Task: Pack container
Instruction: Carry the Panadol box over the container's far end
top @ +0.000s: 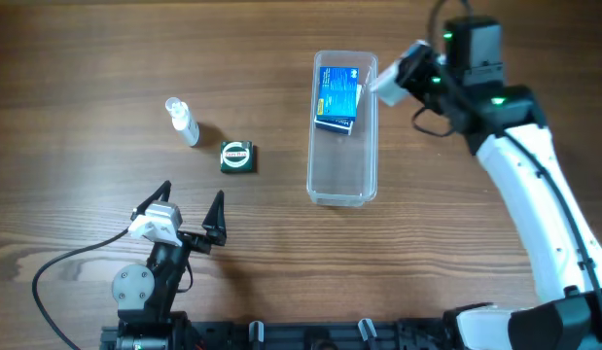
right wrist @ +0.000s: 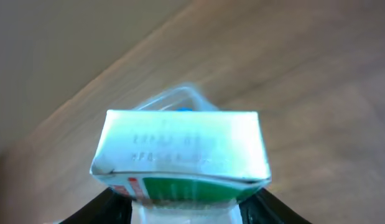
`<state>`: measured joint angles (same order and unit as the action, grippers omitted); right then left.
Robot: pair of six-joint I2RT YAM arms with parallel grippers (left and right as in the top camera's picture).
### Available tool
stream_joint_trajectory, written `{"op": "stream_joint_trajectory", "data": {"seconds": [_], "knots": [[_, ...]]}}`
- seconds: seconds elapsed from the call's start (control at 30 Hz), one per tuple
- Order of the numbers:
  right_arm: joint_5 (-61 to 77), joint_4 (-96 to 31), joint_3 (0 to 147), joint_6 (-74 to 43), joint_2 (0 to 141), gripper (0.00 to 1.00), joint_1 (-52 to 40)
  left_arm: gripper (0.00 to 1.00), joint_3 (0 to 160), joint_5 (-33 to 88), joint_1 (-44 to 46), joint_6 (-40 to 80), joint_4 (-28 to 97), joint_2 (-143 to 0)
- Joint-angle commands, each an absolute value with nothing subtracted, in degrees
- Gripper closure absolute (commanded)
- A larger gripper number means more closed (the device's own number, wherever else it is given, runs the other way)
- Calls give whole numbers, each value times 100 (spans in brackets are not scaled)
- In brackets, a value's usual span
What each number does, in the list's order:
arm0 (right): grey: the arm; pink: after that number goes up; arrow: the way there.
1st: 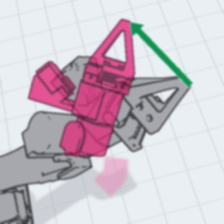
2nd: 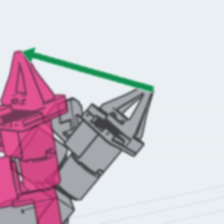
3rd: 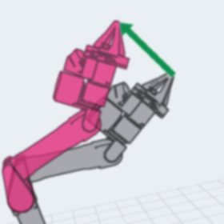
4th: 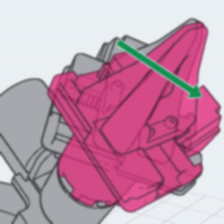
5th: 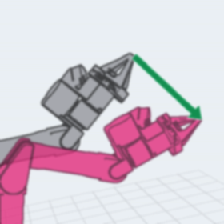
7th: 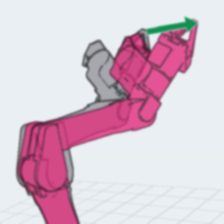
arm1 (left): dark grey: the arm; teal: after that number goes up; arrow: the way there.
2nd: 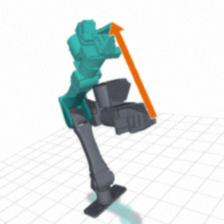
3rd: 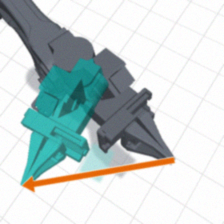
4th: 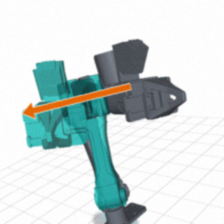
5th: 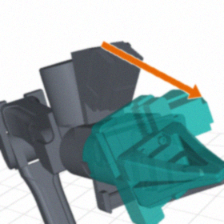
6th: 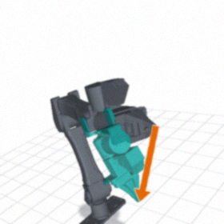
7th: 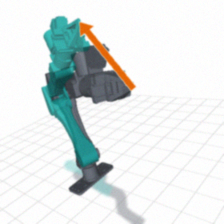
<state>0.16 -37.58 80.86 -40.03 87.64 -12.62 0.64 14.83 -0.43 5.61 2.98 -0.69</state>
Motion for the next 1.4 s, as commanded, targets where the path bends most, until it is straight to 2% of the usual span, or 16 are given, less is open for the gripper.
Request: {"op": "stream_joint_trajectory", "data": {"seconds": [0.0, 0.2, 0.53, 0.63, 0.83, 1.0, 1.07, 1.37], "knots": [[-213, -3492, 8176, -3092, 9013, 43, -1557, 0, 34, 1468, -10, 491, 305, -60], [-97, -3089, 8176, -2696, 9699, 41, -1656, 0, 34, 1468, -10, 491, 305, -60], [-145, -2961, 8193, -3013, 9852, 40, -1686, 0, 34, 1468, -10, 491, 303, -60], [158, -2744, 8191, -2950, 9870, 35, -1688, 0, 34, 1468, -10, 491, 305, -60], [462, -2705, 8191, -1997, 10071, 26, -1726, 0, 34, 1468, -10, 491, 305, -60], [489, -2738, 8191, -1382, 10473, 7, -1741, 0, 34, 1468, -10, 491, 305, -60], [484, -2744, 8191, -773, 10534, 1, -1778, 0, 34, 1468, -10, 491, 305, -60], [609, -2749, 8189, 926, 10565, 0, -1820, 0, 34, 1468, -10, 491, 303, -60]]}}
